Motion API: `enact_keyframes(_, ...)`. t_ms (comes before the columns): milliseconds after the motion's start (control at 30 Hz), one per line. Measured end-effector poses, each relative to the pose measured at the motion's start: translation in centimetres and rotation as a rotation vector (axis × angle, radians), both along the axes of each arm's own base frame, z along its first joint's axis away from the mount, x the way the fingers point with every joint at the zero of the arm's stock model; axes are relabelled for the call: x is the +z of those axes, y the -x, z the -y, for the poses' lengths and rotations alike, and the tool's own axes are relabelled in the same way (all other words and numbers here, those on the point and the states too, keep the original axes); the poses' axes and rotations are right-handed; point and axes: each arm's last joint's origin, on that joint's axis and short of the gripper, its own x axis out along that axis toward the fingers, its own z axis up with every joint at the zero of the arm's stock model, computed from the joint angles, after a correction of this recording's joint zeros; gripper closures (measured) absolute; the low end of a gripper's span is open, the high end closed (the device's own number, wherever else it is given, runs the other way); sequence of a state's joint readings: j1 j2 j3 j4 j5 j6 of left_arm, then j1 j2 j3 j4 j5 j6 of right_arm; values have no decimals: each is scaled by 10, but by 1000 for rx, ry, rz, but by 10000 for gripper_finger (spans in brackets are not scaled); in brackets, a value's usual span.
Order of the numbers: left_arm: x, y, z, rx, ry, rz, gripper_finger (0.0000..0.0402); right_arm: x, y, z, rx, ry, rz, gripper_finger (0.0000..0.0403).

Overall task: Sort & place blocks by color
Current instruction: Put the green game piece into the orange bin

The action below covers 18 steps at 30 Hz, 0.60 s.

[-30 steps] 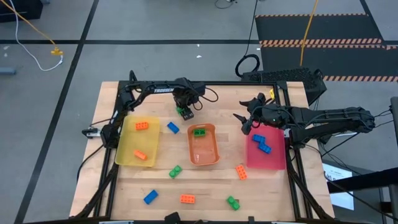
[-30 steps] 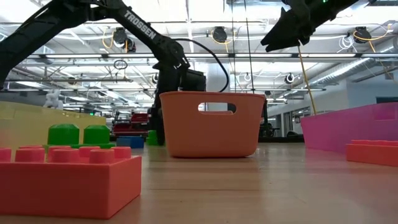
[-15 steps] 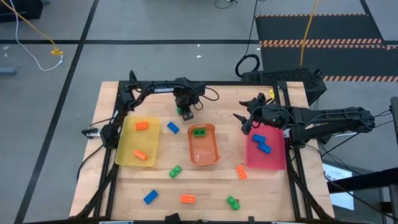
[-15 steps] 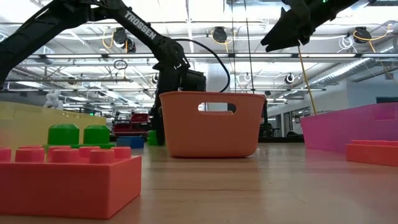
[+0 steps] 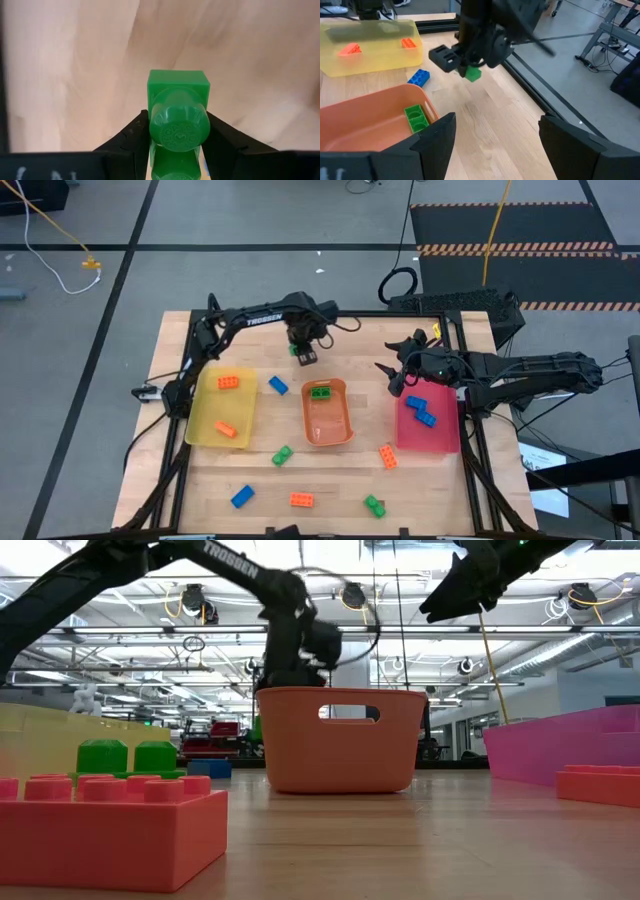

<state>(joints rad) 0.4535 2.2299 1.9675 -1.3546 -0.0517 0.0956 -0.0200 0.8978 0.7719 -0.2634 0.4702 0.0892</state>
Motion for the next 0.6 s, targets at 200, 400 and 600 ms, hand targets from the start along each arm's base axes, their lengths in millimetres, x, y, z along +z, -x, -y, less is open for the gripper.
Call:
enact_keyframes(200, 31, -26, 39, -84, -39, 100, 261, 0, 2, 0, 0, 1, -6, 133)
enact_keyframes(400, 38, -47, 101, -206, -42, 149, 259, 1, 12, 1, -52, 24, -32, 133)
enact_keyframes(600, 35, -56, 152, -284, -36, 160, 258, 6, 22, 1, -73, -15, 11, 133)
